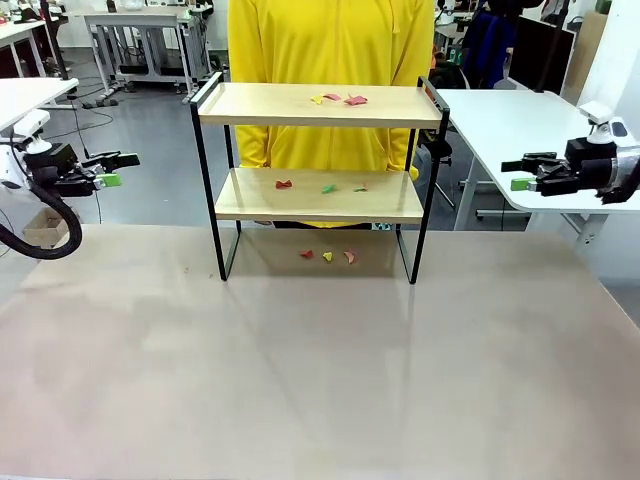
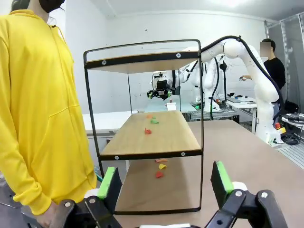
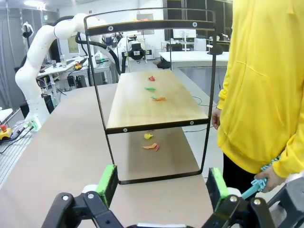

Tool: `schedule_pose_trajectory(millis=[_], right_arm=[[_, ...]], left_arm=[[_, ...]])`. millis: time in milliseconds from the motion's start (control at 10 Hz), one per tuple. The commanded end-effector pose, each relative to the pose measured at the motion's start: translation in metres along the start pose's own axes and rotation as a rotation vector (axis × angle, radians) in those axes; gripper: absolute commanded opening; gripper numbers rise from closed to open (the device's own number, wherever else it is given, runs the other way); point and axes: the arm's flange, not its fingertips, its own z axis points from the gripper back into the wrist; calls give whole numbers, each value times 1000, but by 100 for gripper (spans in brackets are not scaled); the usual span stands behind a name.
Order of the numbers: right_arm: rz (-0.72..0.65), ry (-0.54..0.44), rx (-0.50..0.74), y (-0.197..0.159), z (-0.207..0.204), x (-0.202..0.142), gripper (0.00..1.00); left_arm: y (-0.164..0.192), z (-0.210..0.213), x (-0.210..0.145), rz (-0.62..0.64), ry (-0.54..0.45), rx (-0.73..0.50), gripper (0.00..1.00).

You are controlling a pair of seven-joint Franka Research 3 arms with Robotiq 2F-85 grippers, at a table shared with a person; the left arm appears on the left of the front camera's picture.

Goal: Clean the shelf.
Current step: Pick up the Duster handed by the human.

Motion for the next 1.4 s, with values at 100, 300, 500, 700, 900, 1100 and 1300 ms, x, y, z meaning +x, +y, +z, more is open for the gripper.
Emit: schedule_pose_trajectory(millis=[100, 300, 500, 700, 900, 1100, 1300], right_arm=[[-9, -6, 12, -2, 9, 4, 100], [-4, -9, 11, 1, 13, 6, 100], [-4, -8, 13, 8, 17, 14, 100], [-3, -12, 17, 13, 20, 24, 100], [-4, -9, 10, 14, 23, 28, 100], [-7, -16, 64, 14, 22, 28, 100], [25, -17, -3, 9, 21, 25, 100]], left_arm=[[-11, 1, -3, -20, 65, 34, 100], [-19, 7, 4, 10, 90, 41, 100], [-24, 13, 14, 60, 55, 51, 100], [-28, 16, 27, 95, 45, 67, 100], [-30, 13, 36, 101, 38, 63, 100], [-30, 11, 37, 100, 48, 99, 100], [-23, 16, 33, 90, 58, 55, 100]])
